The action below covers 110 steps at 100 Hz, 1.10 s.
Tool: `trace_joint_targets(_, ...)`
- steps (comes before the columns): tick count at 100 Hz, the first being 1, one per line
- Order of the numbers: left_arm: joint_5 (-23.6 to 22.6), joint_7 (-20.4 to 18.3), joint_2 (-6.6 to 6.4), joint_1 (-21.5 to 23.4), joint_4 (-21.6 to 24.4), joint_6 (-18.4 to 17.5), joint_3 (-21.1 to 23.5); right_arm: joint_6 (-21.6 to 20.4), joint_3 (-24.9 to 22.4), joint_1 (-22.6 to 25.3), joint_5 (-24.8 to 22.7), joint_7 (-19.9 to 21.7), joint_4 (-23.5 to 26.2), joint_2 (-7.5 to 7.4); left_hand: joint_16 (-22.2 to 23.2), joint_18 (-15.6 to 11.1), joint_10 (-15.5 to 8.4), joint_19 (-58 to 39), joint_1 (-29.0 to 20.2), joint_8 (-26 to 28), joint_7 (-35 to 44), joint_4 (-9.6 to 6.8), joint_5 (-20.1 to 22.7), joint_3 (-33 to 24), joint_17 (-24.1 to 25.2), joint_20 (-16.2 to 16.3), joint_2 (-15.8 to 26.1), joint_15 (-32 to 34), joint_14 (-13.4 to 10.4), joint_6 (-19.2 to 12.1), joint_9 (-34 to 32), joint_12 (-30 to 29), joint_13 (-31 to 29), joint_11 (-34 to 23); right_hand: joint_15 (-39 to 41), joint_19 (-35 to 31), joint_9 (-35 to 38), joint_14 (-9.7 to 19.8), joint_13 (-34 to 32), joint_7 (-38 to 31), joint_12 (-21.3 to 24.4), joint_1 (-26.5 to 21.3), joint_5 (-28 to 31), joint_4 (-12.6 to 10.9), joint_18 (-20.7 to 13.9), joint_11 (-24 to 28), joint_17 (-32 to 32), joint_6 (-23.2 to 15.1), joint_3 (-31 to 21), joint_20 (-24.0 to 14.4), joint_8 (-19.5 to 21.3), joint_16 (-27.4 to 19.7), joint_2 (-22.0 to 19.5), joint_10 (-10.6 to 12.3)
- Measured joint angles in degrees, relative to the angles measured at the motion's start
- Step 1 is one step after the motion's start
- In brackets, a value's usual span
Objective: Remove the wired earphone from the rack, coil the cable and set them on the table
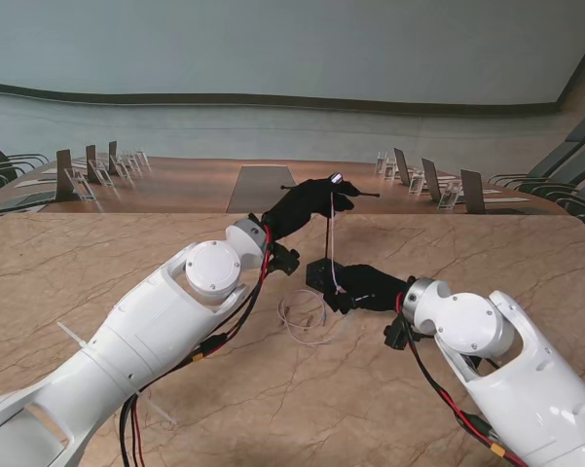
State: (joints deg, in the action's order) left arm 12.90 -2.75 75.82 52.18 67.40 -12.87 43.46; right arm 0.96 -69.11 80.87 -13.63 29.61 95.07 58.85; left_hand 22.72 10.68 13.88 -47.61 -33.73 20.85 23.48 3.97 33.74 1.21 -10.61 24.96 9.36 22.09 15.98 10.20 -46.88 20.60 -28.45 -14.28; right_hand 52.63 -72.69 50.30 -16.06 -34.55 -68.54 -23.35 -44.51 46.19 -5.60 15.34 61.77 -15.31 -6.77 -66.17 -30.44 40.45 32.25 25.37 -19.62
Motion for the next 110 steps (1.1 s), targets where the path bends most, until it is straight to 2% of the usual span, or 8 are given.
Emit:
trace_joint_targets(25,-0.6,0.4,-0.01,-0.7,-0.2,-0.9,0.0,-0.2,0.1,-0.7,0.4,-0.1,-0.5,0.06,0.0,0.0,0.0,0.0,-1.3,0.0,0.0,0.00,-0.6,0.0,-0.1,0.0,0.0,0.0,0.0,0.0,0.1,0.0,0.0,0.0,0.4,-0.2,0.0,0.0,0.0,0.0,0.0,0.0,0.0,0.0,0.0,0.0,0.0,0.0,0.0,0.0,-0.1,0.0,0.0,0.0)
trace_joint_targets(48,-0.1,0.3,0.10,-1.2,-0.5,-1.1,-0.1,-0.6,0.0,-1.2,0.6,-0.2,-0.9,0.16,0.0,0.0,-0.1,0.0,-2.5,0.0,0.0,0.00,-3.9,0.0,-0.4,0.0,0.0,0.0,0.0,-0.1,1.3,0.0,0.0,-0.3,0.4,-0.2,0.0,-0.1,-0.1,0.0,0.0,0.0,0.0,0.0,0.3,0.0,0.0,0.0,0.0,-0.1,-0.1,0.0,0.0,0.0)
trace_joint_targets(69,1.2,0.4,0.71,-2.0,-1.8,-1.5,-0.5,-0.6,-0.1,-1.4,0.9,-0.2,-1.2,0.23,-0.1,0.0,-0.1,0.0,-3.3,0.0,0.0,0.00,-6.5,0.0,-0.8,0.0,0.0,0.0,0.0,-0.6,2.9,0.0,0.0,-0.5,0.5,-0.6,0.2,-0.2,-0.5,0.0,0.0,0.0,0.0,0.0,0.6,0.1,-0.1,0.0,0.0,-0.1,-0.1,0.0,0.0,-0.1)
trace_joint_targets(110,2.7,1.0,1.47,-2.4,-2.2,-2.1,-0.7,-0.5,-0.3,-1.5,0.9,-0.5,-1.2,0.32,-0.9,0.1,-0.1,0.0,-4.5,0.0,0.0,0.00,-7.2,0.0,-2.2,0.0,0.0,0.0,0.0,-1.5,4.4,0.0,-0.1,-1.4,0.5,-0.7,0.2,-0.3,-0.5,-0.1,0.0,0.0,0.0,0.0,0.6,0.1,-0.2,0.0,-0.2,-0.1,-0.2,0.0,0.0,-0.1)
